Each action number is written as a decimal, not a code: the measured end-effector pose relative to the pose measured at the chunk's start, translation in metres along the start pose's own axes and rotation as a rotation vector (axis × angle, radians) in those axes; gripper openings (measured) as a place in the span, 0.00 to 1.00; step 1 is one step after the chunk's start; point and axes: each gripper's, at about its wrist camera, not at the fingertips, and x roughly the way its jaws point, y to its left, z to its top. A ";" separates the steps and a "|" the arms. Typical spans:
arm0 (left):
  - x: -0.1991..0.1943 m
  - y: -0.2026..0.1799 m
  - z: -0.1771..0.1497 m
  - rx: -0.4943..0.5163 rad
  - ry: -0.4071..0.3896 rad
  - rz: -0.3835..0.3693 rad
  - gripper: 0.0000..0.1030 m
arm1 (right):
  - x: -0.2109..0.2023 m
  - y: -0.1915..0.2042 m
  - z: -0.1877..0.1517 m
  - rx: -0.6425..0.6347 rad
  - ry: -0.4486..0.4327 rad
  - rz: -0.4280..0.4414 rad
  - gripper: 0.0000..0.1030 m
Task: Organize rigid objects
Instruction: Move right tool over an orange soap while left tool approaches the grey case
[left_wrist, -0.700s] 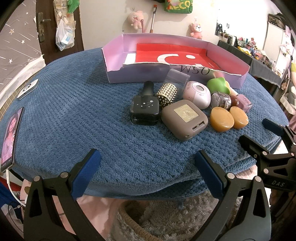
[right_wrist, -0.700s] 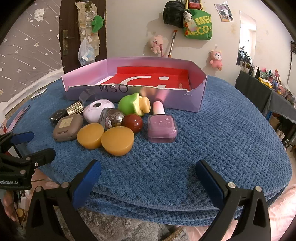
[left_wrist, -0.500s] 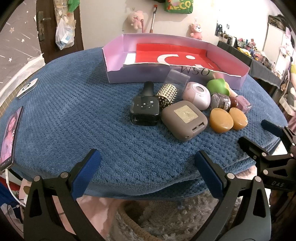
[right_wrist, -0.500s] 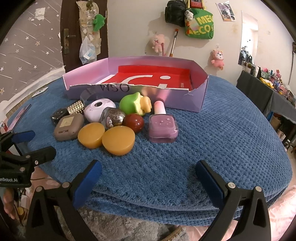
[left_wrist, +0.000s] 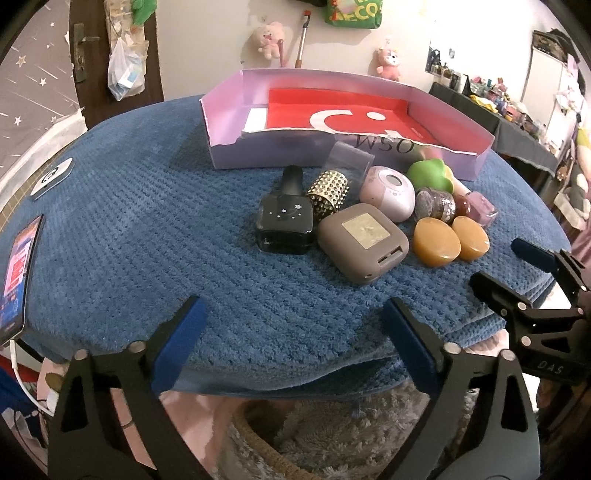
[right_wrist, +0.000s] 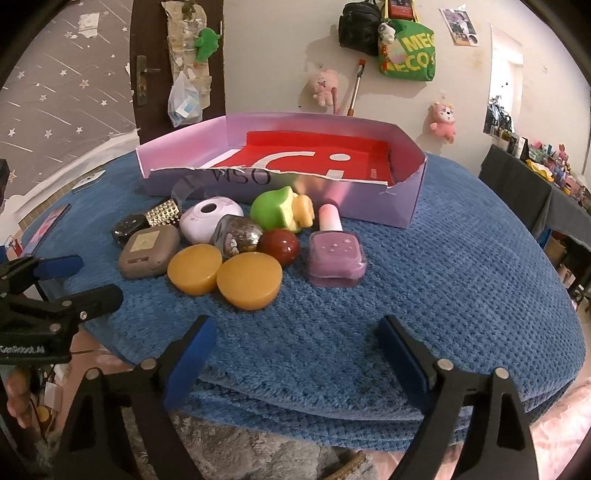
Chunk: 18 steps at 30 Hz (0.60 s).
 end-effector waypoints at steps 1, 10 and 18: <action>0.000 0.000 0.001 0.001 0.000 -0.002 0.88 | 0.000 0.001 0.000 -0.001 -0.001 0.001 0.84; -0.001 -0.005 0.002 0.008 0.002 -0.033 0.77 | -0.001 0.004 0.001 -0.014 -0.005 0.020 0.76; 0.002 -0.015 0.009 0.015 0.004 -0.071 0.67 | 0.002 0.009 0.006 -0.041 -0.008 0.055 0.65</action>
